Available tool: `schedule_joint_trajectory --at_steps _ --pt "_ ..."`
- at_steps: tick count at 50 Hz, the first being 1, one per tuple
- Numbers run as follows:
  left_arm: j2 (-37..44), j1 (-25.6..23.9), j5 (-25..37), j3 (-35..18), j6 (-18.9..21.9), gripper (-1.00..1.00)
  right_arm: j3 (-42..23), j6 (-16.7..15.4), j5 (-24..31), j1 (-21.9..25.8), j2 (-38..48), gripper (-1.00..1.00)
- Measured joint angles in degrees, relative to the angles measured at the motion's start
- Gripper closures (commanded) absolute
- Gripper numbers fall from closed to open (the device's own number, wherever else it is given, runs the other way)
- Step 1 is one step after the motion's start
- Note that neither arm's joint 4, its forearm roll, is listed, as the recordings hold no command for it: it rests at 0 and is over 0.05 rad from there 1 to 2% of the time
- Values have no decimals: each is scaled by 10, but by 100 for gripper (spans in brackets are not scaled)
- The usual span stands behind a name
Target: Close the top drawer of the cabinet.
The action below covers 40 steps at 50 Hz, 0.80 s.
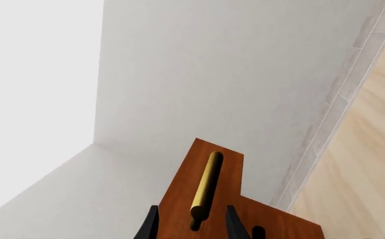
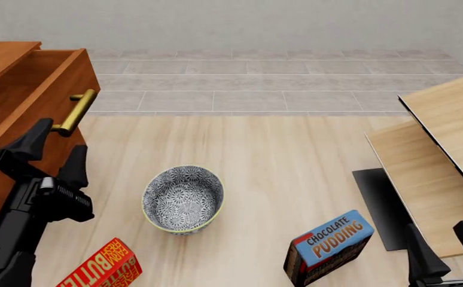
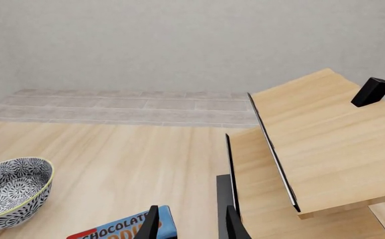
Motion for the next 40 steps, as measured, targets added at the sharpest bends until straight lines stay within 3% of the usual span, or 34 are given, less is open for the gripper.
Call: schedule_joint_trajectory --at_steps 40 --pt "19 38 0 -2 18 -100 0 1 2 4 0 -100"
